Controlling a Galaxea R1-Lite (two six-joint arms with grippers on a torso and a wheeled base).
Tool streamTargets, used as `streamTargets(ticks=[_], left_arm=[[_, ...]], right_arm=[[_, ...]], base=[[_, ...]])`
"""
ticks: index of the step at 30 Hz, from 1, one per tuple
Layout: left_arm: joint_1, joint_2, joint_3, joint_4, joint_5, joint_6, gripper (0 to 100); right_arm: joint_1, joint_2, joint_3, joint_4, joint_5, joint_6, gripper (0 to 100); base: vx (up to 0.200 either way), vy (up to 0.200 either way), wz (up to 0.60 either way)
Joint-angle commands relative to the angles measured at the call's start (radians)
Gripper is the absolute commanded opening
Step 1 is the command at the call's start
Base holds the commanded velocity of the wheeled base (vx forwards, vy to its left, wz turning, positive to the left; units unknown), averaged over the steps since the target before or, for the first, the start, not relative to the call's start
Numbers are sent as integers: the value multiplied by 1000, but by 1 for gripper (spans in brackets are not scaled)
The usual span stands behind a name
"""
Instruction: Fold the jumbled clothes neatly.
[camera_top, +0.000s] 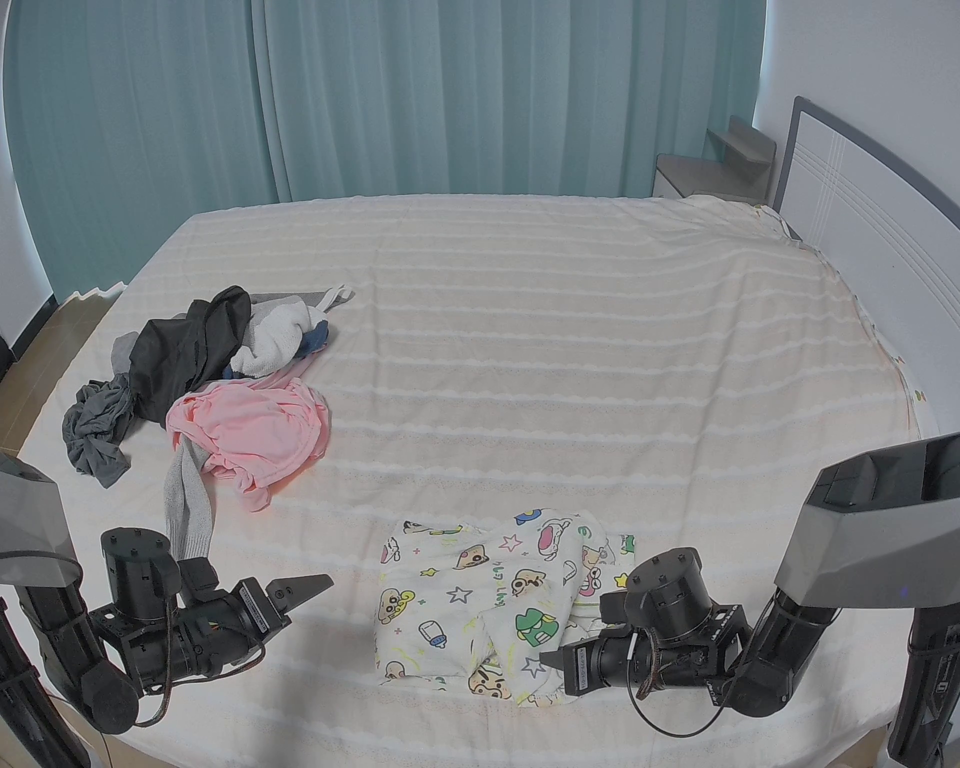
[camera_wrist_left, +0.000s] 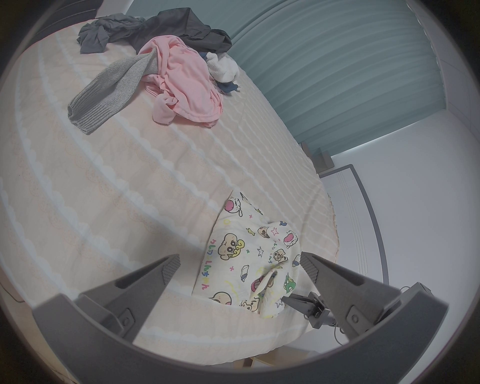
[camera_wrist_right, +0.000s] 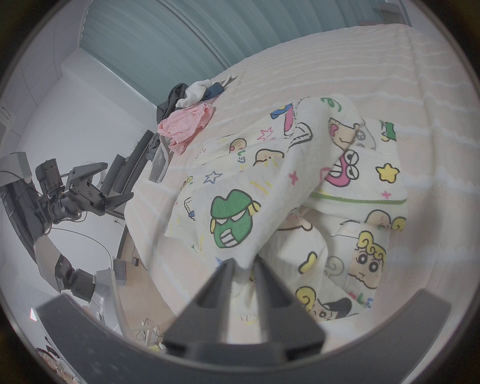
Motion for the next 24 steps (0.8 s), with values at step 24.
streamTargets(ticks=[24], left_arm=[[0, 2, 16, 1, 0, 1, 100]], right_arm=[[-105, -244, 199, 87, 5, -90, 0]], base=[[0, 0, 0]])
